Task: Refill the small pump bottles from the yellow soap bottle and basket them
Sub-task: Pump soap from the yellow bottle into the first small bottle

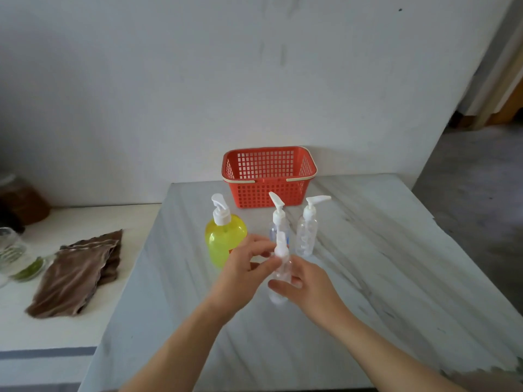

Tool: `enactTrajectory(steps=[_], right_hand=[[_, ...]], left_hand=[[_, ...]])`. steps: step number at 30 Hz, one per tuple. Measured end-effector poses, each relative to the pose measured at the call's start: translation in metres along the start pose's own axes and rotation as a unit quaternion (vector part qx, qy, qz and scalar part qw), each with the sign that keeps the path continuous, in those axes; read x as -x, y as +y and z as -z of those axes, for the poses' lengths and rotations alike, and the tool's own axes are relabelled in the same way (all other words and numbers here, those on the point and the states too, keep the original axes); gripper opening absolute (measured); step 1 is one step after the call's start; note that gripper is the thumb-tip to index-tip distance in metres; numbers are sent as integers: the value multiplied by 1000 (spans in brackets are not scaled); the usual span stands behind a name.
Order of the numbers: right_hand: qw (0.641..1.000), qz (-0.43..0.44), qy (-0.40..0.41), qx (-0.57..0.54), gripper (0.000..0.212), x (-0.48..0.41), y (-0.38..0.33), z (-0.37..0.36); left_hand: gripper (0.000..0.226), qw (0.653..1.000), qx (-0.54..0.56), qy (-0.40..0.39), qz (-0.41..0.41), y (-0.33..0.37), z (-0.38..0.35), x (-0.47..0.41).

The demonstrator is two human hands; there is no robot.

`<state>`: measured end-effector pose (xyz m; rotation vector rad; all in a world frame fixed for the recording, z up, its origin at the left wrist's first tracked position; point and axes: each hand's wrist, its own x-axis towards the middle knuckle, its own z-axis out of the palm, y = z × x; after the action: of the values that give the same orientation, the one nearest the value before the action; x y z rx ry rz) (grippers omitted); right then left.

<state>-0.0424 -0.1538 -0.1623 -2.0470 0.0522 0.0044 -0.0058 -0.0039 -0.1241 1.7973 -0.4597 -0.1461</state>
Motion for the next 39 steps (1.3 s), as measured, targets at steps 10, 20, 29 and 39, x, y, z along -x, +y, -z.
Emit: enactTrajectory(steps=[10,20,29,39], right_hand=[[1000,6,-6,-5,26,-13,3,-2],[1000,11,-6,-1,31,-9,0,-3],[1000,16,-12,-1,26,-8,0,-2],[1000,7,-12,-17,31,-7,-5,3]], left_hand=[[25,999,36,17,18,-2,-5,-8],[34,998,21,53,27,-1,-6,-10],[25,1000,15,13,-9,-1,3,-10],[29,998,37,-47,-17,0,11,-12]])
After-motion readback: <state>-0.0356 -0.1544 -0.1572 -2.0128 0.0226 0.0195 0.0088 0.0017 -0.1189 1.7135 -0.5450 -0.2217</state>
